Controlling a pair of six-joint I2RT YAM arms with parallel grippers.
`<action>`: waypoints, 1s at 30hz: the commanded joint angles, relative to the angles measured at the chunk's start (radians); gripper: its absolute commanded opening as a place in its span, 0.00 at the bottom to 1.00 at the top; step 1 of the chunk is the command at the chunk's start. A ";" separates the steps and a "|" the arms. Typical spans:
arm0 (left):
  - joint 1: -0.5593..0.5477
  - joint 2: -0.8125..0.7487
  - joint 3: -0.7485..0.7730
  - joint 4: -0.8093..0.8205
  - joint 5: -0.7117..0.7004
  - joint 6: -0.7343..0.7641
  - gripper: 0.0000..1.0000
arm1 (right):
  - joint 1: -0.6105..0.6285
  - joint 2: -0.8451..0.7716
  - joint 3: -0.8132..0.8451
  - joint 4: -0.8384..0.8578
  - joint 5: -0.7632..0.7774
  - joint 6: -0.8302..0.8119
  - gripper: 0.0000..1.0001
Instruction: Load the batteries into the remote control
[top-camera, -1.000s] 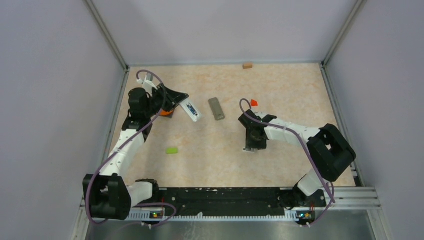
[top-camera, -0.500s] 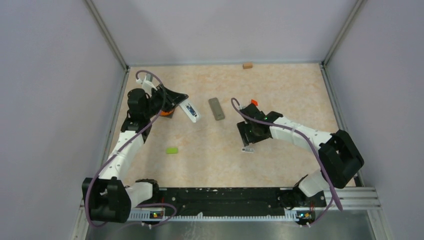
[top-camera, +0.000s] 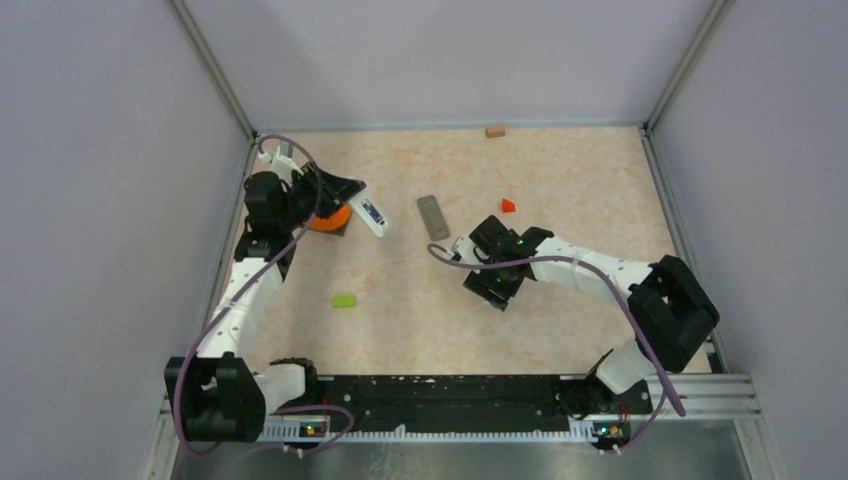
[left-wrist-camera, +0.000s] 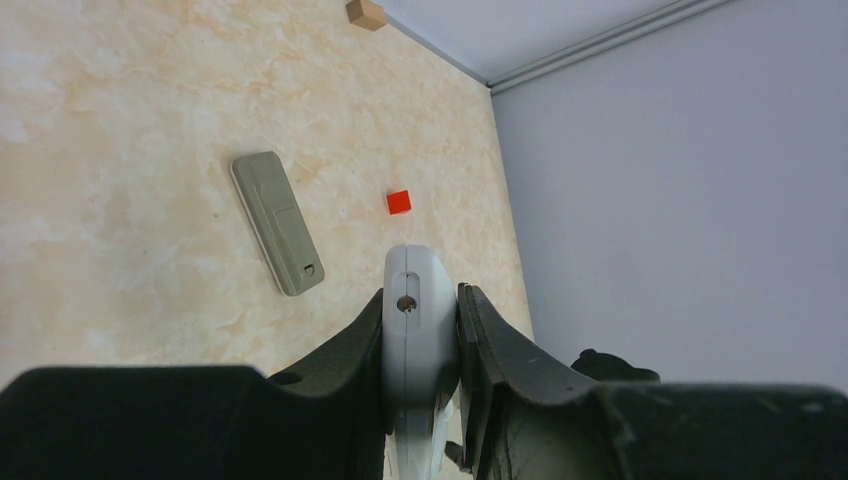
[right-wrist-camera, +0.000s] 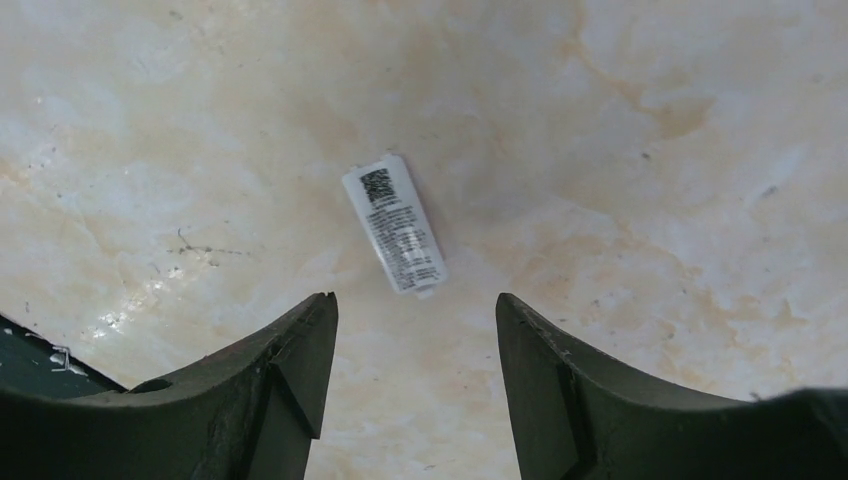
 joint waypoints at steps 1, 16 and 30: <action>0.024 0.016 0.047 0.077 0.013 -0.014 0.00 | 0.039 0.074 0.013 -0.027 -0.069 -0.109 0.60; 0.058 0.068 0.075 0.098 0.030 -0.027 0.00 | -0.011 0.148 0.014 -0.015 -0.100 -0.156 0.55; 0.063 0.087 0.080 0.121 0.050 -0.041 0.00 | -0.021 0.135 -0.023 0.027 -0.102 -0.162 0.32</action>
